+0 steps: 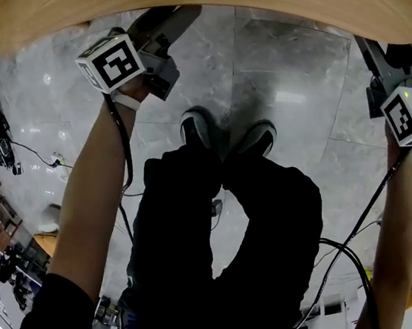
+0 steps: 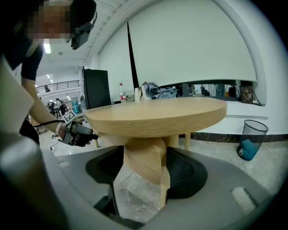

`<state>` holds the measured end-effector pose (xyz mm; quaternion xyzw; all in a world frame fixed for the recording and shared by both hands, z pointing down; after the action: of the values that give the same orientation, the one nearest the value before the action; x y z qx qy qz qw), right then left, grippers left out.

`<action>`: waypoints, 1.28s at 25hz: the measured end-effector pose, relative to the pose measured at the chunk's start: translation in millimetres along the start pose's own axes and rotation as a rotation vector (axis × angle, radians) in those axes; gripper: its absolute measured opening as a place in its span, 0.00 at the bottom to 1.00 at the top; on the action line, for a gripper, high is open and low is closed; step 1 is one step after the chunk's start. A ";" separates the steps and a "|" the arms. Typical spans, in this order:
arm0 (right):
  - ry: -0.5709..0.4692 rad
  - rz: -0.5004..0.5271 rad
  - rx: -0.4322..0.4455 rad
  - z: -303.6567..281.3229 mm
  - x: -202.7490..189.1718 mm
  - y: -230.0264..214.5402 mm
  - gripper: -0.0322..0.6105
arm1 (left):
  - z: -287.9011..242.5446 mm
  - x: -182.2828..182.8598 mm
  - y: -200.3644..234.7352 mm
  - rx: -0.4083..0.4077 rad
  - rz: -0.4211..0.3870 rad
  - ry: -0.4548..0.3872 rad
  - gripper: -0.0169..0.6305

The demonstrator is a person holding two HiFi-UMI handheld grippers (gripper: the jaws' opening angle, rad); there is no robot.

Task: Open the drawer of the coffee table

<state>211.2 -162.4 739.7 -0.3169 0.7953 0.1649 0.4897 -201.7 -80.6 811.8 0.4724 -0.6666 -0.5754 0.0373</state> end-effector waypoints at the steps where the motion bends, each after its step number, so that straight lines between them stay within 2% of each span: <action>1: -0.003 -0.001 0.004 -1.9 -0.2 -0.4 0.52 | 1.8 1.8 3.6 -0.013 0.010 -0.011 0.54; 4: -0.009 -0.009 0.019 -2.7 -4.0 -3.2 0.52 | 1.7 3.7 19.2 -0.028 0.062 -0.044 0.55; 8: -0.034 -0.021 0.051 -4.1 -0.9 -4.7 0.52 | 0.0 9.1 18.6 -0.084 0.017 -0.055 0.59; 10: -0.036 -0.043 0.060 -1.4 -6.9 -6.6 0.52 | 2.4 8.6 22.1 -0.096 0.016 -0.060 0.59; 13: -0.041 -0.021 0.070 -0.5 -2.2 -4.2 0.53 | -4.3 15.2 23.6 -0.143 0.012 -0.055 0.59; 18: -0.052 -0.024 0.057 1.7 -3.5 -4.2 0.50 | -3.8 14.2 21.8 -0.185 0.058 -0.092 0.59; 23: -0.058 -0.015 0.083 5.6 -4.3 -0.6 0.48 | 2.4 3.8 21.8 -0.170 0.078 -0.103 0.59; 32: 0.012 -0.047 0.076 46.3 -26.0 46.2 0.50 | 52.5 -37.4 10.5 -0.122 0.151 0.014 0.59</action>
<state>220.0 -92.6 738.9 -0.3176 0.7964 0.1212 0.5002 -218.4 -18.2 821.1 0.4218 -0.6637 -0.6071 0.1141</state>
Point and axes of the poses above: the fingertips, and each gripper's own axes: z backward along the fingers, y to its left, x out of its top, the point moved 10 cm from there along z, backward along the fingers, and after that the axes turned 6 degrees about z, right-handed, at the moved point
